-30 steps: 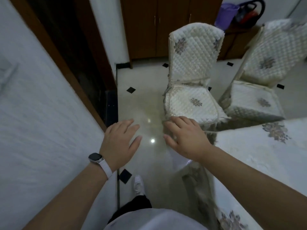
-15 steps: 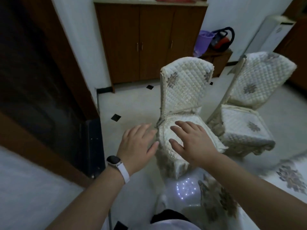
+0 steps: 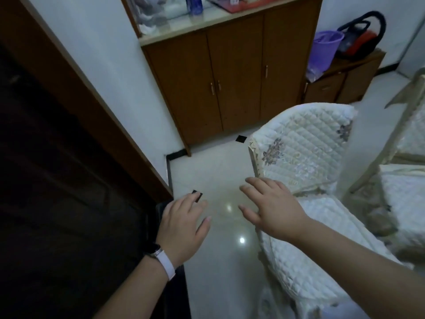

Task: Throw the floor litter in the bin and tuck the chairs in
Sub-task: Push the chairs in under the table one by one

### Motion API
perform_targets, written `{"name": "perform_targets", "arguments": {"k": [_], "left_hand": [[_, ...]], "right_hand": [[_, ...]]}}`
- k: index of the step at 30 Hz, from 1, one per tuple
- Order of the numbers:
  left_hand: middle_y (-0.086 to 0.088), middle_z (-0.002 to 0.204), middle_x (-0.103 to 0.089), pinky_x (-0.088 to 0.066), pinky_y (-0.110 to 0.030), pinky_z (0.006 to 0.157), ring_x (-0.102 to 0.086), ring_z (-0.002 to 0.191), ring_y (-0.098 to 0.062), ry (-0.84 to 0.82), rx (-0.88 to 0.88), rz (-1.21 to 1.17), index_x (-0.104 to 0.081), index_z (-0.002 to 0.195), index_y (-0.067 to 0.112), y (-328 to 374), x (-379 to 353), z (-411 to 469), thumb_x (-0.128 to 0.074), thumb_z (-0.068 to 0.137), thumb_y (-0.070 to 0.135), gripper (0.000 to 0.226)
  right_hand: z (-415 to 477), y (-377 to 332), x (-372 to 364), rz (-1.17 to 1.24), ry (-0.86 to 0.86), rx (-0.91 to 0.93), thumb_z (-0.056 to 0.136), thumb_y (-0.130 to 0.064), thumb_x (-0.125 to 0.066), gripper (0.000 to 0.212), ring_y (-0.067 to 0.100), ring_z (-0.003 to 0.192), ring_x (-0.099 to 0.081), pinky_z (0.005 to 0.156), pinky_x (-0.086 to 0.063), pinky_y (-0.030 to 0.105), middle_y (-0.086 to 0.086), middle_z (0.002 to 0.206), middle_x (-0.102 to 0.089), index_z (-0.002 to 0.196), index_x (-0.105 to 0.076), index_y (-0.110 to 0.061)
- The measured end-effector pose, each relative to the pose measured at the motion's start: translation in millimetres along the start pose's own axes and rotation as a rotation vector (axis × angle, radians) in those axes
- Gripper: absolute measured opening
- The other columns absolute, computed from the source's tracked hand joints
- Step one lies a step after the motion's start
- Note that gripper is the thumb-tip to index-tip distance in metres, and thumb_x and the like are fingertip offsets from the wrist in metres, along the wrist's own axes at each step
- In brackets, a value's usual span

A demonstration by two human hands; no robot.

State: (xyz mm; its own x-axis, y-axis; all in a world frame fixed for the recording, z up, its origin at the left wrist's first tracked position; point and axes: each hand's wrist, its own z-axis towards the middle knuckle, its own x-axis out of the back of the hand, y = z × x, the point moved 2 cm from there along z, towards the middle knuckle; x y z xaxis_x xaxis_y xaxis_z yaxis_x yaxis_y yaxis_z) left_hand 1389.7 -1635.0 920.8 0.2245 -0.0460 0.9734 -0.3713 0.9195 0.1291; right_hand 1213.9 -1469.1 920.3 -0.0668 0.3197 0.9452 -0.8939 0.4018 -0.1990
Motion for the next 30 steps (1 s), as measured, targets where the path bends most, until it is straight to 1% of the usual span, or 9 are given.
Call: {"name": "perform_targets", "arguments": {"k": [4,7,13,16,21,24,27,30], "left_hand": [[-0.003,0.136,-0.056,-0.036,-0.039,0.104,-0.049,0.125,-0.021,0.021,-0.003,-0.012,-0.064,0.123,0.021,0,-3,56,-0.047,0.091,0.043,0.043],[-0.003,0.134,-0.058,-0.032,-0.035,0.104,-0.052,0.123,-0.021,0.035,-0.064,-0.010,-0.064,0.121,0.021,-1,-10,90,-0.048,0.090,0.042,0.041],[-0.004,0.133,-0.058,-0.038,-0.039,0.100,-0.052,0.121,-0.022,0.056,-0.118,-0.045,-0.065,0.122,0.020,-28,-27,165,-0.051,0.089,0.041,0.041],[-0.004,0.132,-0.059,-0.040,-0.040,0.100,-0.054,0.120,-0.023,0.052,-0.145,-0.079,-0.065,0.121,0.020,-51,-41,200,-0.050,0.089,0.042,0.042],[-0.004,0.131,-0.060,-0.045,-0.043,0.098,-0.056,0.119,-0.023,0.061,-0.204,-0.116,-0.065,0.120,0.021,-109,-63,271,-0.049,0.089,0.043,0.042],[-0.005,0.130,-0.061,-0.046,-0.044,0.097,-0.057,0.117,-0.024,0.050,-0.214,-0.160,-0.066,0.120,0.020,-146,-68,318,-0.047,0.089,0.043,0.043],[-0.005,0.131,-0.061,-0.045,-0.044,0.098,-0.057,0.117,-0.024,0.030,-0.252,-0.192,-0.066,0.120,0.020,-176,-69,362,-0.047,0.090,0.043,0.042],[-0.002,0.133,-0.059,-0.041,-0.041,0.100,-0.052,0.121,-0.021,0.010,-0.291,-0.200,-0.064,0.122,0.023,-201,-76,406,-0.047,0.090,0.044,0.042]], "right_hand": [[44,37,-3,0.010,-0.053,0.008,0.091,-0.055,-0.039,0.052,0.027,0.117,-0.056,0.094,-0.045,0.042,0.005,0.131,-0.059,0.123,-0.061,-0.019],[68,58,-4,-0.019,-0.027,-0.021,0.090,-0.054,-0.041,0.051,0.026,0.116,-0.057,0.092,-0.045,0.041,0.004,0.130,-0.060,0.121,-0.062,-0.020],[121,89,-19,-0.034,-0.055,-0.076,0.090,-0.053,-0.041,0.050,0.027,0.113,-0.058,0.092,-0.046,0.041,0.004,0.126,-0.061,0.119,-0.063,-0.019],[153,99,-29,-0.062,-0.033,-0.080,0.090,-0.052,-0.042,0.050,0.028,0.112,-0.059,0.090,-0.048,0.042,0.006,0.126,-0.062,0.118,-0.064,-0.018],[226,106,-47,-0.110,-0.068,-0.188,0.090,-0.053,-0.040,0.051,0.028,0.114,-0.058,0.092,-0.047,0.042,0.005,0.128,-0.061,0.120,-0.062,-0.019],[271,104,-56,-0.165,-0.073,-0.201,0.090,-0.054,-0.041,0.050,0.027,0.112,-0.060,0.092,-0.048,0.041,0.005,0.127,-0.062,0.119,-0.063,-0.020],[324,111,-56,-0.211,-0.090,-0.246,0.090,-0.055,-0.039,0.051,0.028,0.112,-0.060,0.092,-0.048,0.042,0.006,0.127,-0.062,0.120,-0.063,-0.020],[367,113,-61,-0.215,-0.069,-0.310,0.091,-0.054,-0.038,0.052,0.030,0.115,-0.059,0.093,-0.047,0.043,0.007,0.129,-0.061,0.121,-0.062,-0.019]]}}
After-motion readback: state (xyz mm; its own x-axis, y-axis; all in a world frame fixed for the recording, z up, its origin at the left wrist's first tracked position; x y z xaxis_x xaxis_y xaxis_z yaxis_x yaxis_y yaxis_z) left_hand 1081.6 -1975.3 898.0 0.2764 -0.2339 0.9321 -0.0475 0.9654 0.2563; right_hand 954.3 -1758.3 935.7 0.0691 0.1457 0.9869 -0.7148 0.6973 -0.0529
